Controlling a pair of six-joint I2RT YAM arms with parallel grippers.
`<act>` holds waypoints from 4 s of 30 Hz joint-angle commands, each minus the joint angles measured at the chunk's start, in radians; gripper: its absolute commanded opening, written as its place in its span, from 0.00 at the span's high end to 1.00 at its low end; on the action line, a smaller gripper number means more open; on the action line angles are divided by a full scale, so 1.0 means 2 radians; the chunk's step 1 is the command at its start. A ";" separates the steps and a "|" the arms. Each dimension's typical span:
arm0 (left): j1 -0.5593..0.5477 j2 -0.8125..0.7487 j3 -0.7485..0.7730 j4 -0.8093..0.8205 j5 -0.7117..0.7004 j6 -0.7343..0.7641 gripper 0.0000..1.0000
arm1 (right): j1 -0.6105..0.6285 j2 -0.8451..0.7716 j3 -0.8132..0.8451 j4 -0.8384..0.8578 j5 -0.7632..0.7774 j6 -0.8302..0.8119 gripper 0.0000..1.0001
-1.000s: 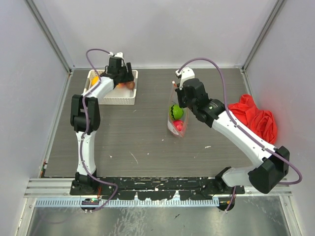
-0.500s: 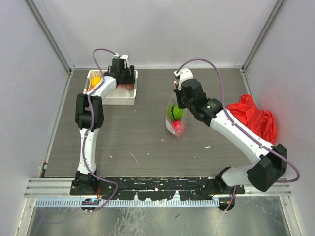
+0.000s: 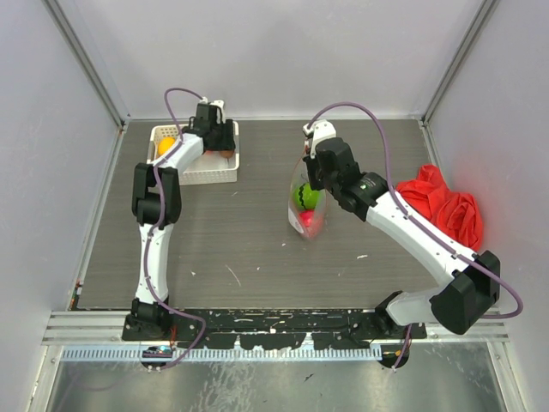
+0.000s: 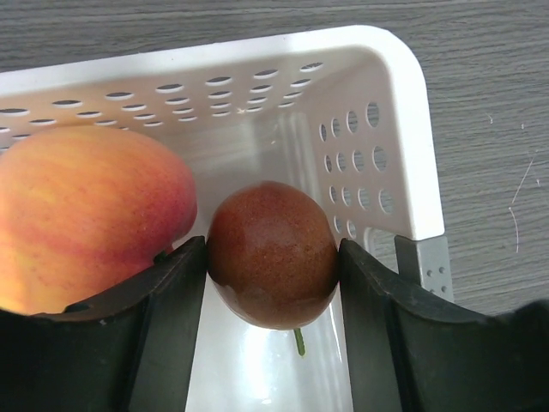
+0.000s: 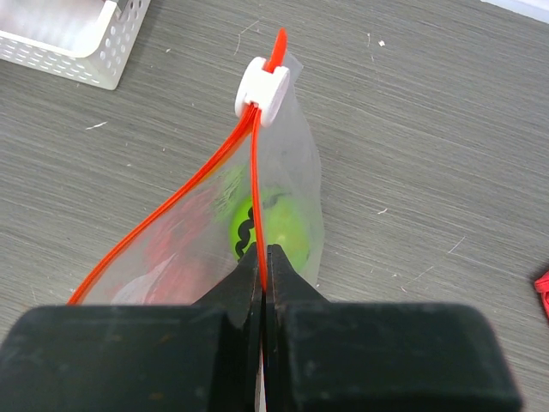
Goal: Place the food in the zip-top bag and seal the zipper
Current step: Pick up the fake fruit from the bin, then place the fake fruit in the zipper food storage bag.
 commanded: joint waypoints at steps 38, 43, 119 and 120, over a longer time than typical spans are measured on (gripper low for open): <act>0.001 -0.235 -0.181 0.028 0.012 -0.069 0.94 | -0.002 -0.028 0.051 -0.031 -0.014 0.011 1.00; -0.002 -0.307 -0.239 0.049 0.058 -0.132 0.95 | -0.002 -0.017 0.072 -0.047 -0.008 0.003 1.00; -0.362 -0.459 -0.355 0.138 -0.158 -0.106 0.93 | -0.002 0.006 0.076 -0.041 -0.081 0.053 0.99; -0.362 -0.457 -0.352 0.135 -0.159 -0.106 0.92 | -0.002 0.006 0.076 -0.041 -0.080 0.052 0.99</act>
